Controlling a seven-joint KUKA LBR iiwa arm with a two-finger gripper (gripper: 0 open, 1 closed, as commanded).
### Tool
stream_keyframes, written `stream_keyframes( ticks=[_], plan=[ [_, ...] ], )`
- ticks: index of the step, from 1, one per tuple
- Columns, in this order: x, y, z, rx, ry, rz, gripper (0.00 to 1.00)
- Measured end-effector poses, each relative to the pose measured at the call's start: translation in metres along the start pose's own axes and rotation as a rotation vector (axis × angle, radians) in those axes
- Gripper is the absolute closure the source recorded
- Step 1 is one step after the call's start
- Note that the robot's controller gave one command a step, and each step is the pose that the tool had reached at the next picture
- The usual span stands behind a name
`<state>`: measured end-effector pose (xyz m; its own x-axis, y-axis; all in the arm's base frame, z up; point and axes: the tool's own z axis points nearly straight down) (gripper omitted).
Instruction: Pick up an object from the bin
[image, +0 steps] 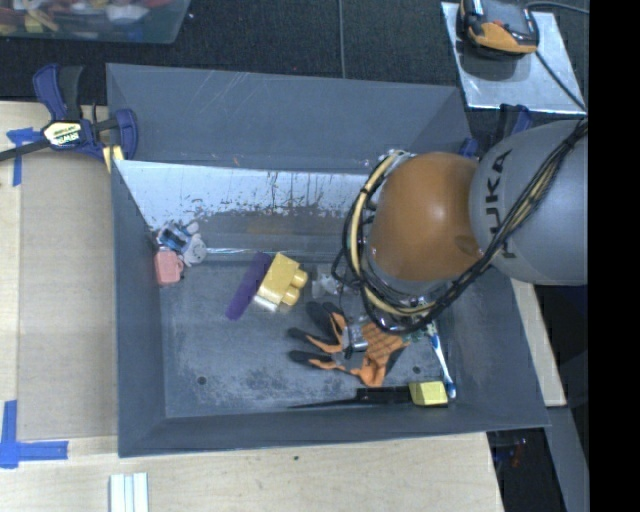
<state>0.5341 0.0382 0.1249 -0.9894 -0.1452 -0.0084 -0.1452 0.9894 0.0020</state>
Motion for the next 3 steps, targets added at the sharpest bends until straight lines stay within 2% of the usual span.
stream_keyframes(
  ticks=[1,2,3],
  plan=[
    [0.009,-0.054,0.026,0.004,0.006,0.028,0.0],
    [-0.01,-0.066,0.054,-0.001,-0.011,0.074,0.0],
    [-0.008,-0.023,0.053,0.001,-0.004,-0.155,1.0]
  ],
)
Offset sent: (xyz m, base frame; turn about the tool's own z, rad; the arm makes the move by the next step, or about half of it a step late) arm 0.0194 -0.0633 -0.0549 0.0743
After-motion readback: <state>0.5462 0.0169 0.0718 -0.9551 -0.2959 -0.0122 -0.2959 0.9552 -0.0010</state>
